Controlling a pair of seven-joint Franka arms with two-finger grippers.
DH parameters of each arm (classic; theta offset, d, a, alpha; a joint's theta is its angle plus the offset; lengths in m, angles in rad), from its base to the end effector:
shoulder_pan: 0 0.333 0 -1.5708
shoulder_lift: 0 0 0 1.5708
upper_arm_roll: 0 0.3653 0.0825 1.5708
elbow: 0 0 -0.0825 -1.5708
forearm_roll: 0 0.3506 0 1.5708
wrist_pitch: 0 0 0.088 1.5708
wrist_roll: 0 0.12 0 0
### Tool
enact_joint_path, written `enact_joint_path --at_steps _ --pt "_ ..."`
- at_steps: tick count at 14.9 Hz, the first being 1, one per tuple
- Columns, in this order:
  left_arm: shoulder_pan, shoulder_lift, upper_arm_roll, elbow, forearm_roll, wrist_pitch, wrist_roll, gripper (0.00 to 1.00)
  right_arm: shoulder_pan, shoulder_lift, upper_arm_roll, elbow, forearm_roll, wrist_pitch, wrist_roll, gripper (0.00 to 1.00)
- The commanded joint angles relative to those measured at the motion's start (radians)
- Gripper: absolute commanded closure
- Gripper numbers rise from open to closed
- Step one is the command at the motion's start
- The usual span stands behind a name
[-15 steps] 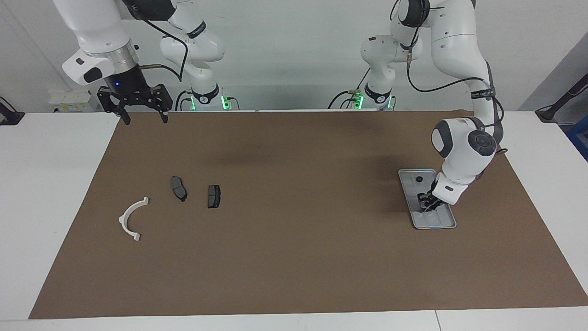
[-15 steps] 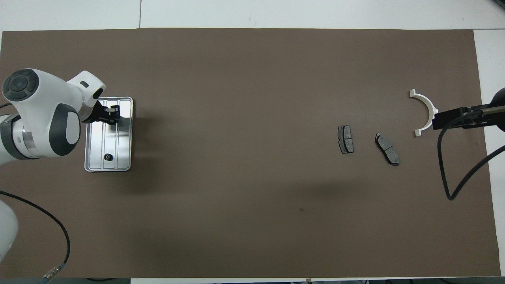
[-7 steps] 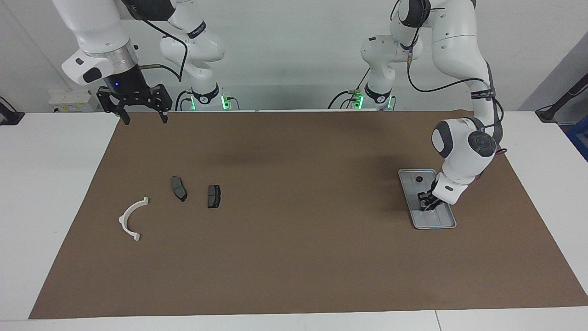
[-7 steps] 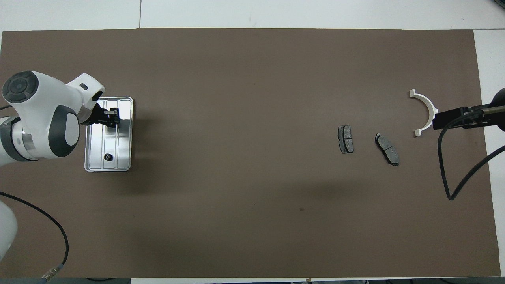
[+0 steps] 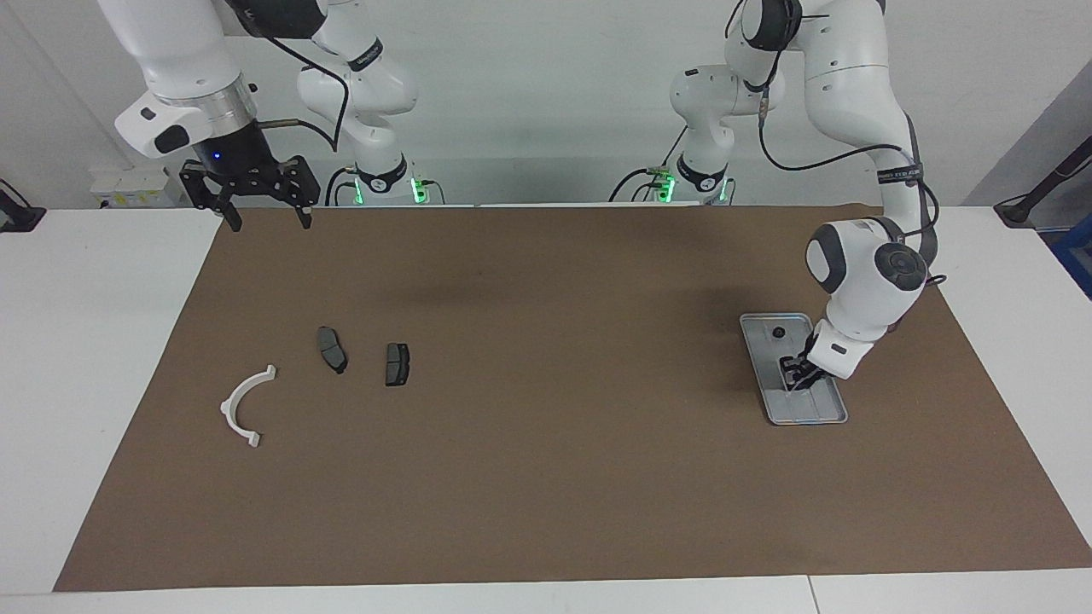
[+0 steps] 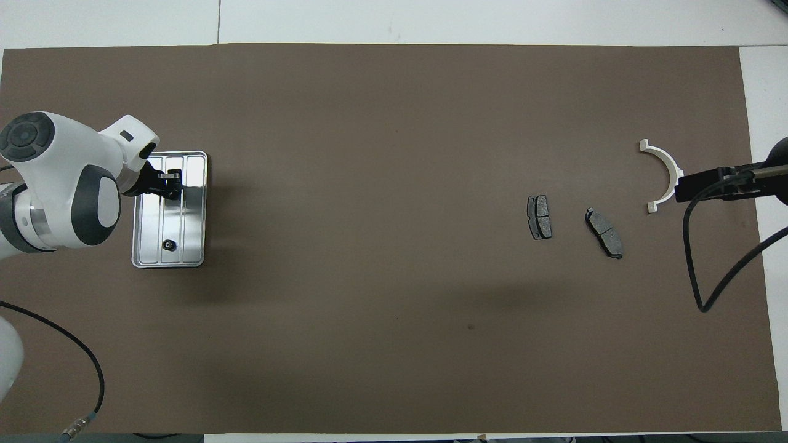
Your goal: Pick bearing gear from pile to tray
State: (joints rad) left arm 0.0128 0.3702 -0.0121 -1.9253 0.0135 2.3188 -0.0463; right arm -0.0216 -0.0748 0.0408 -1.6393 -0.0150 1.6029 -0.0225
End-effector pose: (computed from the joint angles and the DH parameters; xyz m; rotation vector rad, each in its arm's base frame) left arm 0.6170 0.0014 0.3552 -3.1357 -0.0608 -0.0368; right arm 0.4975 0.0088 0.6716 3.1222 0.0653 0.0598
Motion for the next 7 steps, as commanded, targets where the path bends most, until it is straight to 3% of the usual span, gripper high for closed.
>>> enact_joint_path --at_steps 1,5,7 --pt "0.012 -0.013 -0.008 -0.031 0.002 0.034 0.014 0.92 -0.006 -0.010 0.007 -0.010 0.015 -0.009 0.015 0.00" --pt "0.010 -0.013 -0.008 -0.032 0.002 0.036 0.014 0.91 -0.004 -0.013 0.007 -0.014 0.015 -0.008 0.013 0.00" --pt "0.010 -0.013 -0.008 -0.034 0.002 0.036 0.014 0.80 -0.004 -0.013 0.007 -0.014 0.015 -0.008 0.013 0.00"
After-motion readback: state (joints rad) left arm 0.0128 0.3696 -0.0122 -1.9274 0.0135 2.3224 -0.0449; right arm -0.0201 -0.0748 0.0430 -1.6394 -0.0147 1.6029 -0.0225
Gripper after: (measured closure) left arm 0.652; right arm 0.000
